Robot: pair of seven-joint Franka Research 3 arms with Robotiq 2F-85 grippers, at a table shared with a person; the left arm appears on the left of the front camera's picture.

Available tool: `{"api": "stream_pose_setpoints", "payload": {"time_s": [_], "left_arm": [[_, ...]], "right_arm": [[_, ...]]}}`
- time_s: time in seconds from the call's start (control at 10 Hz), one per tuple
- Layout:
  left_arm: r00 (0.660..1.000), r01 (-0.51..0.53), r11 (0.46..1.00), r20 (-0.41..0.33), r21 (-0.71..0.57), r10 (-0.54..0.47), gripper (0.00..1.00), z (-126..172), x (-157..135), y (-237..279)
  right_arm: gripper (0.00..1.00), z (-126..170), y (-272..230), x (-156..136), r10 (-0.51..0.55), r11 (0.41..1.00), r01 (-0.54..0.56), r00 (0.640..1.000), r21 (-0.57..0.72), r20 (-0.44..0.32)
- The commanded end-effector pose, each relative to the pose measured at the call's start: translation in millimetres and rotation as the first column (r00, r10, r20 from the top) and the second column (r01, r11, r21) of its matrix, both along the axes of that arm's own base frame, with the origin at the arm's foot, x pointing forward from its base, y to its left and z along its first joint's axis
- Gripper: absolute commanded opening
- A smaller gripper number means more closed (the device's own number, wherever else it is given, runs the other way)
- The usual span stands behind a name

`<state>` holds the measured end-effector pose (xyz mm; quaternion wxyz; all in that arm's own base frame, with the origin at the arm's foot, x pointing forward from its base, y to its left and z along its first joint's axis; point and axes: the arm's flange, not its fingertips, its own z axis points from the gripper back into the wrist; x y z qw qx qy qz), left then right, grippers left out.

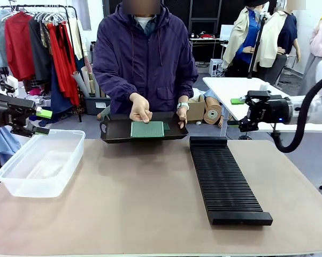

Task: Sort PCBs into racks and boxes based on the side picked up.
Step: Pick up the Blank PCB handed by the Human.

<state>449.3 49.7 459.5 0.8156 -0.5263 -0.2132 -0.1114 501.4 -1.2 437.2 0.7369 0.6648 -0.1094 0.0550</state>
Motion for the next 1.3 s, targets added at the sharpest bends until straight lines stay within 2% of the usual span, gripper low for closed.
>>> {"api": "stream_pose_setpoints", "payload": {"time_s": [0.0, 0.5, 0.8, 1.2], "left_arm": [[1.0, -0.002, 1.0, 0.0, 0.001, 0.002, 1.0, 1, 0, 1], [1.0, -0.002, 1.0, 0.0, 0.001, 0.002, 1.0, 1, 0, 1], [1.0, -0.002, 1.0, 0.0, 0.001, 0.002, 1.0, 1, 0, 1], [1.0, -0.002, 1.0, 0.0, 0.001, 0.002, 1.0, 1, 0, 1]], "right_arm": [[1.0, -3, 15, 25, 0.024, 1.0, -0.024, 0.999, -0.008, -0.044], [1.0, -30, 69, 68, 0.099, 0.995, -0.101, 0.994, -0.025, -0.055], [1.0, -43, 91, 75, 0.16, 0.987, -0.16, 0.987, -0.02, -0.019], [1.0, -56, 130, 81, 0.259, 0.966, -0.259, 0.966, -0.015, -0.025]]}}
